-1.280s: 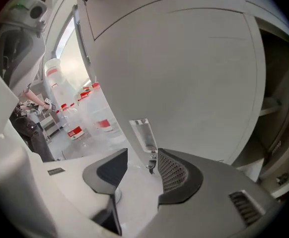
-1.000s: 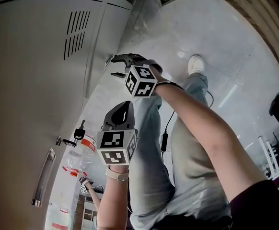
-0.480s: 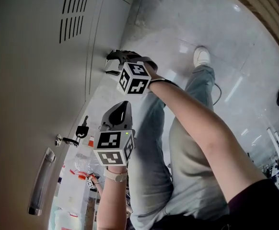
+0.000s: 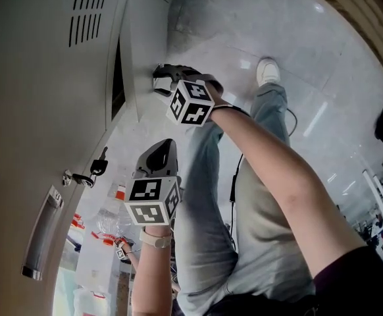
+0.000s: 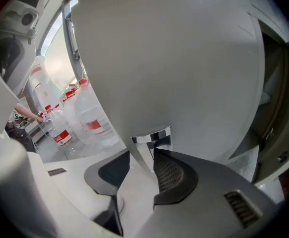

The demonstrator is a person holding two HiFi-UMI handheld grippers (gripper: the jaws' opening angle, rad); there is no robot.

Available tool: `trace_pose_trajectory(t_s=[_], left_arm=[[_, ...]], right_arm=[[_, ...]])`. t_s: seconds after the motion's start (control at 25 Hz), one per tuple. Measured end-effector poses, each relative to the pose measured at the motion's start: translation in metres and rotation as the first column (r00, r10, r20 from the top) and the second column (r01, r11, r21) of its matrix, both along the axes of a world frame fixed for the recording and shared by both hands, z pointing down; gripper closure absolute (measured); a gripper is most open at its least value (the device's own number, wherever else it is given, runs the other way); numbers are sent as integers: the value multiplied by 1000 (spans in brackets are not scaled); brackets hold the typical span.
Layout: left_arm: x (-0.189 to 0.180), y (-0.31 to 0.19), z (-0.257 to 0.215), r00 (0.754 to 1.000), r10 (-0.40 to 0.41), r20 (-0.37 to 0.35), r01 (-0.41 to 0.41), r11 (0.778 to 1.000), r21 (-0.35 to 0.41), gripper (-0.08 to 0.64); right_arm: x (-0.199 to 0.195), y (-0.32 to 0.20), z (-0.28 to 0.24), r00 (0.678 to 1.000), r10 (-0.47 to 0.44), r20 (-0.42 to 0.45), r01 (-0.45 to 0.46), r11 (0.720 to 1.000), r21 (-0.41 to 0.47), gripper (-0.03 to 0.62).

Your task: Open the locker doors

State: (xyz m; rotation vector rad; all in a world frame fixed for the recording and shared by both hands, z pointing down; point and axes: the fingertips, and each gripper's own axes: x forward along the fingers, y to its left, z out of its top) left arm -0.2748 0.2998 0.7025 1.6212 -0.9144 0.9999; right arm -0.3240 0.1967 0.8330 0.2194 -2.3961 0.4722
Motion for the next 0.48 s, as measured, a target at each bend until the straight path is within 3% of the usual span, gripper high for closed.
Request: trace_pose_trajectory(t_s=[0.48], left_arm=[[45,-5,-6,997,82,6,-82,996,-22,540]], right_arm=[[74,8,1,997,64,-50,-67,995,-72,419]])
